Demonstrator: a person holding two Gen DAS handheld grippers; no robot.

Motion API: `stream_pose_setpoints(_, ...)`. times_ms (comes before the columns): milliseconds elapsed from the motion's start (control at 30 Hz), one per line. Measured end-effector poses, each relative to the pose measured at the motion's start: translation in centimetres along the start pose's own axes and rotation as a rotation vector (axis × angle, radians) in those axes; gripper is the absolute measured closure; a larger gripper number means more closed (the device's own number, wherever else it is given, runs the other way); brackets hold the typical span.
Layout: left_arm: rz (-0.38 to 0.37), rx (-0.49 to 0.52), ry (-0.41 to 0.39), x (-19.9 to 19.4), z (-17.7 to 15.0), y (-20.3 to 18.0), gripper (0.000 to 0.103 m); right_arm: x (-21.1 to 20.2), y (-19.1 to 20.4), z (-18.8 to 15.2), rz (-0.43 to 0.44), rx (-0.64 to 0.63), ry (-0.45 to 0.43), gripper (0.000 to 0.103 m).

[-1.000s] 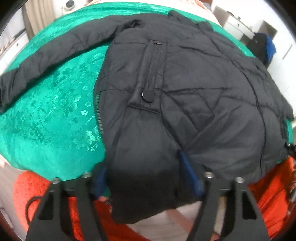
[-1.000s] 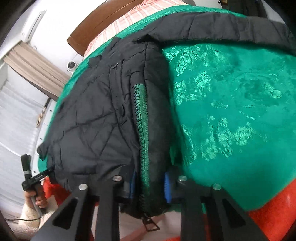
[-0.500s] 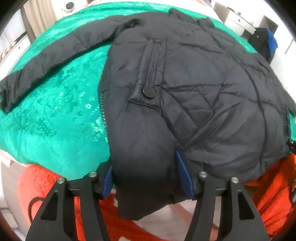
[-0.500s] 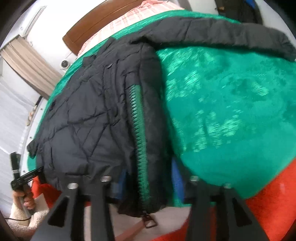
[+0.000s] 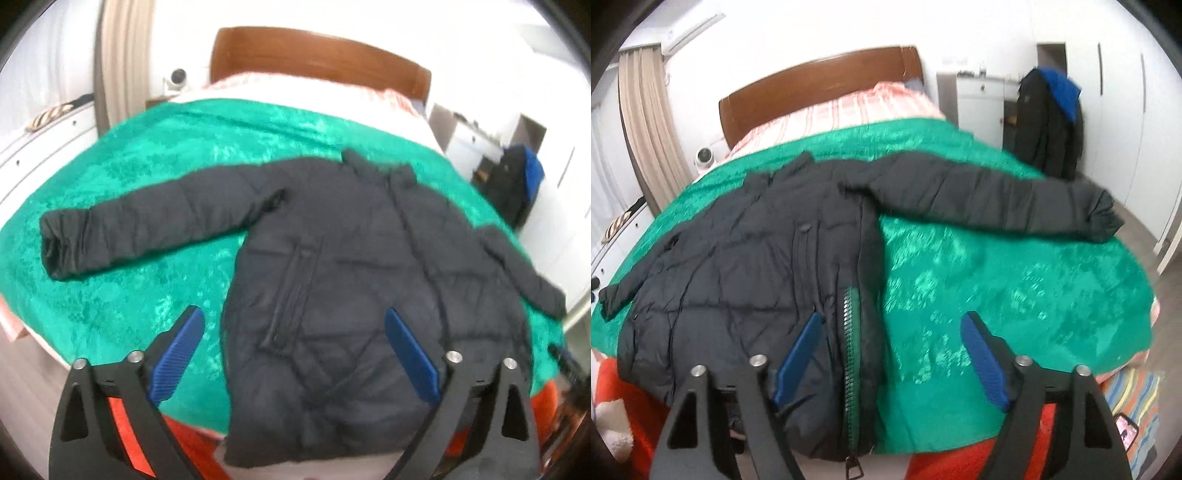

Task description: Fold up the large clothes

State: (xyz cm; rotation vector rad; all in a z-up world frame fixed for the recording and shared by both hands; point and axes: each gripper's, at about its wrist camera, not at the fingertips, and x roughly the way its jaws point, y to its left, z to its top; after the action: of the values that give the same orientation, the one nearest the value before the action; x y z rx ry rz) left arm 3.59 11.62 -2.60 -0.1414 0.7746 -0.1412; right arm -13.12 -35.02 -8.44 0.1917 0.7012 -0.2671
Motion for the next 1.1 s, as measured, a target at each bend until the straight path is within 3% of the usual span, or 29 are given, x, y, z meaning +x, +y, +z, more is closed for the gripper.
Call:
stream_pose_setpoints(200,-0.005,-0.065,0.018,0.8,-1.0,0.5,0.003,0.7,0.2,-0.7,-0.002,0.002,0.011,0.022)
stream_pose_setpoints(533,0.028,-0.079,-0.053,0.3,-1.6,0.3,0.003,0.6,0.6,-1.0,0.006,-0.012,-0.003,0.022)
stream_pose_setpoints(1100,0.043,-0.076,-0.071,0.3,-2.1,-0.5,0.003,0.4,0.8,-1.0,0.013,-0.019,-0.016,0.022)
